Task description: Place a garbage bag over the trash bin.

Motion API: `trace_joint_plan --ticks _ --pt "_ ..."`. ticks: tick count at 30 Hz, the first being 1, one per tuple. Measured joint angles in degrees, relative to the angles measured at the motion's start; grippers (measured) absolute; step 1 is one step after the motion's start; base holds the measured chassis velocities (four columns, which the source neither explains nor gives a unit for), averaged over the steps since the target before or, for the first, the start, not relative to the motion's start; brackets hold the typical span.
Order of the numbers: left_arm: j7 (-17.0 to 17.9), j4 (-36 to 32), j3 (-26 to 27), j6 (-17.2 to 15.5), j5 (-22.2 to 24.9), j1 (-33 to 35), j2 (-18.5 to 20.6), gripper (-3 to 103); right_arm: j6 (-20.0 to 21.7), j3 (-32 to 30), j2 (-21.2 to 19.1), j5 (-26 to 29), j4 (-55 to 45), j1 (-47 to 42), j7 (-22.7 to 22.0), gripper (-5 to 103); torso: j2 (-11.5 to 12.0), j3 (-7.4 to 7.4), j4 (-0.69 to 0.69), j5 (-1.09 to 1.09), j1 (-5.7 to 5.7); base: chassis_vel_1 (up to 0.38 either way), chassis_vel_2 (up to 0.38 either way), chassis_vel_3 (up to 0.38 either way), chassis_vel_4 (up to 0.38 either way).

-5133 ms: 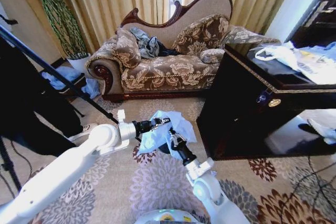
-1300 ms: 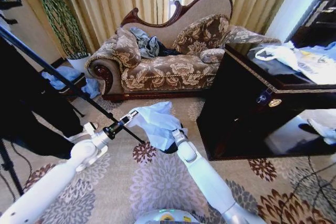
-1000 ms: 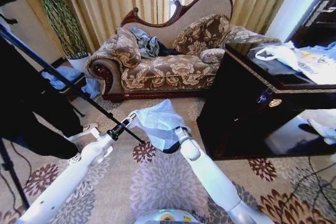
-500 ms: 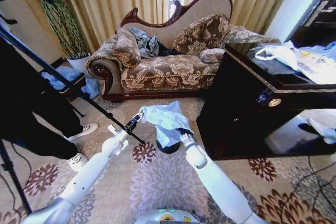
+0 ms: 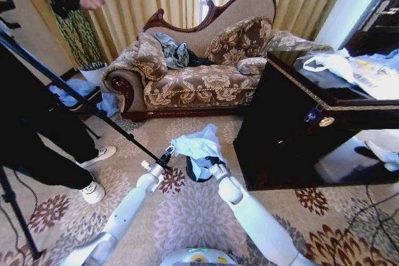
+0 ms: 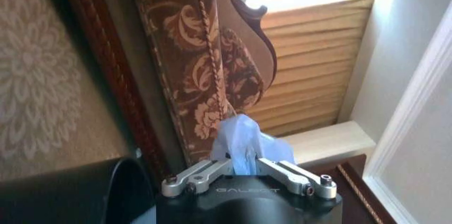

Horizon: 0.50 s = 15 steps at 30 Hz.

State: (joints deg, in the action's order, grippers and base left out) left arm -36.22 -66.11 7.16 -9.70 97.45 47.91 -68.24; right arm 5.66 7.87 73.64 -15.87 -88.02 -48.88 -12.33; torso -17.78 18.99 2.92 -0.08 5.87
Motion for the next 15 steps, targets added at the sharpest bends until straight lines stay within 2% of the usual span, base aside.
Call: trace_joint_plan --ticks 3,8,12,15 --pt "2.12 -3.08 0.55 0.21 0.88 1.61 0.38 0 0.3 1.5 1.1 0.7 2.06 2.74 -0.01 0 0.0 -0.01 -0.01 -0.02 -0.01 0.0 0.0 0.0 0.0" --pt "8.34 -10.53 2.47 0.69 3.72 4.54 1.64 0 1.35 5.55 4.77 1.97 9.75 12.01 0.1 0 0.0 -0.01 -0.03 0.0 0.0 0.0 0.0 0.0 0.0" --pt "11.07 -10.57 2.64 0.73 4.64 4.13 1.61 0 1.54 6.65 5.92 0.71 12.36 14.36 1.17 0 0.0 -0.01 -0.03 -0.02 0.0 0.0 0.0 0.0 0.0" --pt "11.84 -8.96 2.61 0.5 4.86 3.18 1.34 0 2.36 7.39 4.85 -0.36 12.32 15.01 2.36 0 0.0 0.0 -0.03 -0.01 0.0 0.0 0.0 0.0 0.0"
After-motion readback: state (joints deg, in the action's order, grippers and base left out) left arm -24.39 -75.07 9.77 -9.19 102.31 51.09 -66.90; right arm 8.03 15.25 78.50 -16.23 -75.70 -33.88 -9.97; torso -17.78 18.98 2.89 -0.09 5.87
